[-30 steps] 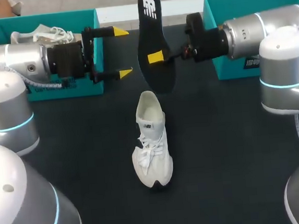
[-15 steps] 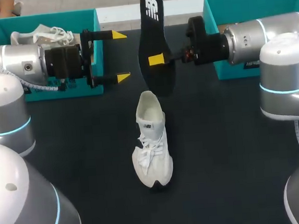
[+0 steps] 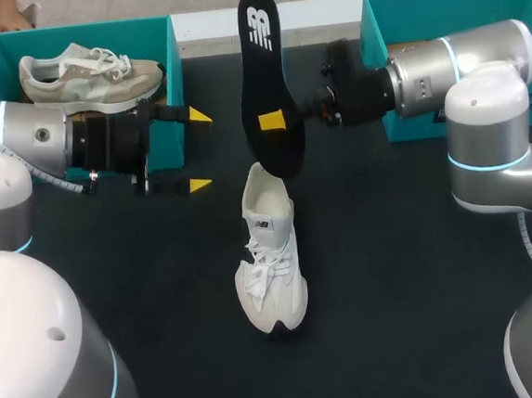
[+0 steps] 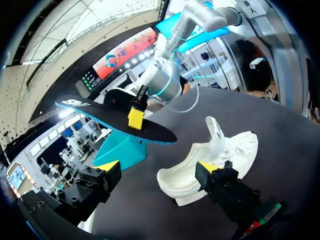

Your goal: Take the shoe out of the shoebox, open the shoe tongue, remove and reinsert the insole, then place the shoe into the shoebox

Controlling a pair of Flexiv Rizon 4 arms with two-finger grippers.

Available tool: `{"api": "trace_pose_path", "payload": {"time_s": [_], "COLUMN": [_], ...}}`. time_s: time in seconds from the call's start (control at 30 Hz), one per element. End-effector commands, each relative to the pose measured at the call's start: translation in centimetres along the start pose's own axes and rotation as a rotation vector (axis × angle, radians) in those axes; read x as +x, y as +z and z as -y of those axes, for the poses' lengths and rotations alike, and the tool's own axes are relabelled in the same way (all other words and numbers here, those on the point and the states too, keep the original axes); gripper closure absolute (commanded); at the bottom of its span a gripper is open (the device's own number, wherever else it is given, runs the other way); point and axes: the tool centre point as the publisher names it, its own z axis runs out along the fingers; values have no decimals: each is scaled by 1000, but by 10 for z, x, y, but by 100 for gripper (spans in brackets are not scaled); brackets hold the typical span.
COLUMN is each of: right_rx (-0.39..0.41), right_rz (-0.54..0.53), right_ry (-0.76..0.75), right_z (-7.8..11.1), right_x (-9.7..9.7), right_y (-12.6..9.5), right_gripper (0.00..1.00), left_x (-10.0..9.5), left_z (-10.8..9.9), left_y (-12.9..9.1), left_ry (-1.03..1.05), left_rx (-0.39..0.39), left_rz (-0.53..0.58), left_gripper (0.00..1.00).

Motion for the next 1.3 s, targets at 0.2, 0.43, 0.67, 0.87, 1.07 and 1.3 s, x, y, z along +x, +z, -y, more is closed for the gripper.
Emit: {"api": "trace_pose_path", "payload": {"time_s": [0.2,0.43,0.67,0.87,1.07,1.3], "right_rx": [-14,-13,-10,-4,-8,-18], "right_rz": [-42,-49,-54,-50,-43,-40], "right_ry": [-10,0,6,5,6,0], "right_z": [21,30,37,40,43,50], "right_x": [-29,-34,-37,-39,-40,-40], "right_y": [24,29,33,34,34,40], "right_gripper": [100,100,100,100,100,100], "left_x": [38,54,61,59,54,46], "left_z": [-22,-41,-56,-62,-58,-55], "left_y": [8,18,28,34,38,45], "left_ry": [-44,-104,-156,-140,-131,-132], "left_rx": [-57,-74,-144,-191,-204,-217], "left_rz": [-53,-84,-149,-198,-210,-194], "left_gripper": [0,0,0,0,0,0]}}
